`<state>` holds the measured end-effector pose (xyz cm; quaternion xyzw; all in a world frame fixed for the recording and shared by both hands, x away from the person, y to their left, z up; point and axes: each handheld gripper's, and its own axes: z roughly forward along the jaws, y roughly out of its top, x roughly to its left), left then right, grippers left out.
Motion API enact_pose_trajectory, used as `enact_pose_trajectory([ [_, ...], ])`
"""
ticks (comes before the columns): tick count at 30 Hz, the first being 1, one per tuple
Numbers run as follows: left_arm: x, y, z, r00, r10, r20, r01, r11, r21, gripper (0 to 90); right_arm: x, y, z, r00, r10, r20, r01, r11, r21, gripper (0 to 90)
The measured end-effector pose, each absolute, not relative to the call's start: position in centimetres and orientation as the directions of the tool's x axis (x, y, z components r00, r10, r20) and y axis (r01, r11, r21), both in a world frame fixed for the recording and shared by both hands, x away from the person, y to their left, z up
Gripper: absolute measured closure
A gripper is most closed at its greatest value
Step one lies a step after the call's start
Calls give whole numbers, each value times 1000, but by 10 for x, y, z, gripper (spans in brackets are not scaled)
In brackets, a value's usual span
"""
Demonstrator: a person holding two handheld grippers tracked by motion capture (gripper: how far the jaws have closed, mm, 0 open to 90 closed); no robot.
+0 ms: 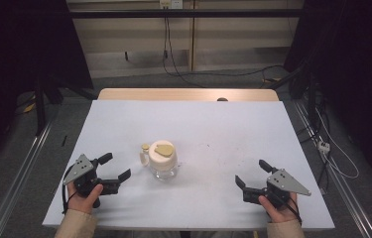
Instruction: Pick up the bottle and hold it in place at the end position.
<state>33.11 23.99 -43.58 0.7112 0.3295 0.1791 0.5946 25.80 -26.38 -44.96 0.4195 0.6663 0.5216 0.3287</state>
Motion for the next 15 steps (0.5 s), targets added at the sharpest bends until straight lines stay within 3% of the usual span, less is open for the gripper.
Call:
enact_pose_trajectory([
  [15,328,230,-433,737,662,-136,253,-83,964,42,259,-263,-449,-429,903,-2,216,104,971,35],
])
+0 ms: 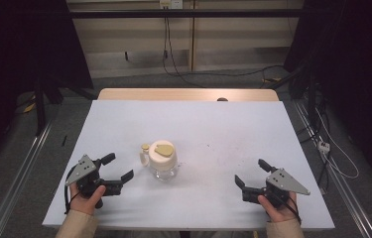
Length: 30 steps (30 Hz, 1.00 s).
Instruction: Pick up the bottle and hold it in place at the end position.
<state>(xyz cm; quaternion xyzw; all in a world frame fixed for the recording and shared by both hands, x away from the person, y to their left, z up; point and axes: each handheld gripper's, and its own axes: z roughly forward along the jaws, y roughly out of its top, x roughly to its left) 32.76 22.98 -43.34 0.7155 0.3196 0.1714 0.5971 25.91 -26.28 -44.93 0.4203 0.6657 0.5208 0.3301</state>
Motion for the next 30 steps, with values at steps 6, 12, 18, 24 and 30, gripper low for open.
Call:
enact_pose_trajectory([
  [6,325,218,-433,754,641,-143,254,-85,963,42,260,-262,-450,-429,903,-4,215,106,971,36],
  [12,324,208,-431,764,627,-152,261,-85,962,45,259,-264,-450,-424,906,-1,218,104,970,36],
  [18,323,198,-431,780,606,-154,271,-105,957,46,259,-264,-450,-424,905,-1,218,104,970,37],
  [24,321,190,-433,787,596,-161,284,-117,952,46,260,-264,-451,-427,904,-3,218,106,970,38],
  [30,319,184,-434,791,589,-168,296,-126,947,49,259,-263,-450,-424,906,-2,219,104,970,38],
])
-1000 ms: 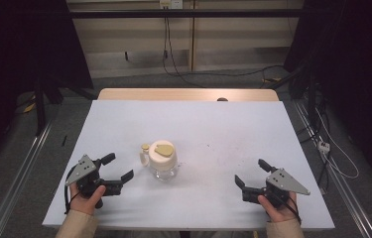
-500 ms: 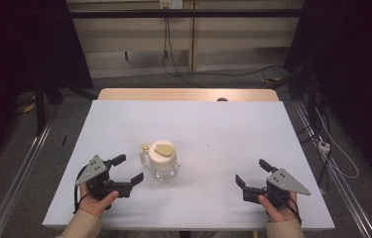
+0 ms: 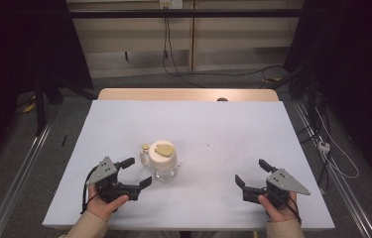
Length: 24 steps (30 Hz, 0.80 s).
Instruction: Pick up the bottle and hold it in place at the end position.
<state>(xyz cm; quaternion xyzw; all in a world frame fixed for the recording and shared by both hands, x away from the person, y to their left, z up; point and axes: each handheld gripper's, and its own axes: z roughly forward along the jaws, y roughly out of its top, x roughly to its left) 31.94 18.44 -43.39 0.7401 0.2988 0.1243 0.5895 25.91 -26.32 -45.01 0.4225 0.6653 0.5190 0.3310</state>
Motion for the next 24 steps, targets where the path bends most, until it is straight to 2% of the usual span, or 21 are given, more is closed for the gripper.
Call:
enact_pose_trajectory([
  [14,319,167,-436,785,593,-179,318,-137,938,49,259,-264,-451,-419,908,0,221,102,970,40],
  [24,324,150,-438,746,644,-172,344,-150,927,48,257,-263,-450,-421,907,-3,218,105,970,40],
])
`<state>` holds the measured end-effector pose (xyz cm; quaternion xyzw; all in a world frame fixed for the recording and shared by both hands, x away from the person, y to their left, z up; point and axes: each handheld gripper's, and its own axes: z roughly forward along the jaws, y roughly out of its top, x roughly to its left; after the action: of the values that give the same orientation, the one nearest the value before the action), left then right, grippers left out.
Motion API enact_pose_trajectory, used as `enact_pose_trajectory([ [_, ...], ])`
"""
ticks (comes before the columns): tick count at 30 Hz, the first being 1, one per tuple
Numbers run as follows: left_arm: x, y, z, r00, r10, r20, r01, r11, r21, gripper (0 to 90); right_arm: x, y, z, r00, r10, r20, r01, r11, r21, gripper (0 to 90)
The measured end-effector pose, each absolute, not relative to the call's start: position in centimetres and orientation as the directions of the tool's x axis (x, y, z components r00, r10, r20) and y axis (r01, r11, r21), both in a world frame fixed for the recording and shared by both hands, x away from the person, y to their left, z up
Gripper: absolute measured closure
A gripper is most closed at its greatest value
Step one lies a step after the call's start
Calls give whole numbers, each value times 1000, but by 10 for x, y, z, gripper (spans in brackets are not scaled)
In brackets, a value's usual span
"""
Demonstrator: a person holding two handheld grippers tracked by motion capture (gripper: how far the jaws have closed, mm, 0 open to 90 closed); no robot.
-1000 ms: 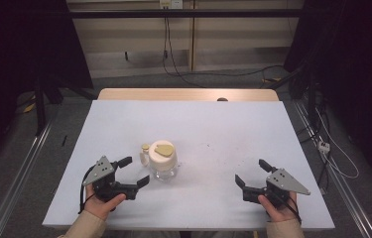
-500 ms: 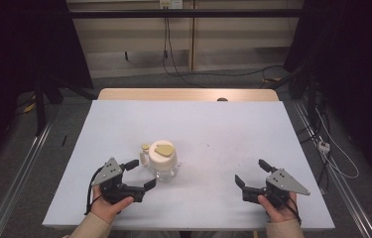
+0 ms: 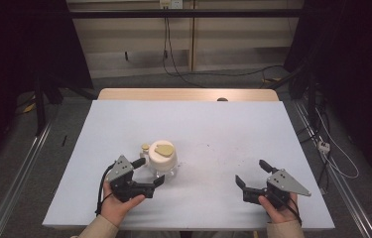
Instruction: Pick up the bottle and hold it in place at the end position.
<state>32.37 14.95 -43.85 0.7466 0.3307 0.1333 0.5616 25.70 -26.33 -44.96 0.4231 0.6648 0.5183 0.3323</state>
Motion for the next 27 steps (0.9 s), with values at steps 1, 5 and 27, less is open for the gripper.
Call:
enact_pose_trajectory([
  [1,324,150,-438,746,644,-172,344,-150,927,48,257,-264,-450,-420,907,-3,220,106,970,40],
  [5,327,147,-439,734,661,-157,342,-159,926,45,257,-264,-450,-421,907,-1,218,103,971,40],
  [27,342,113,-448,649,754,-102,346,-174,922,43,257,-263,-449,-425,905,0,218,102,970,40],
])
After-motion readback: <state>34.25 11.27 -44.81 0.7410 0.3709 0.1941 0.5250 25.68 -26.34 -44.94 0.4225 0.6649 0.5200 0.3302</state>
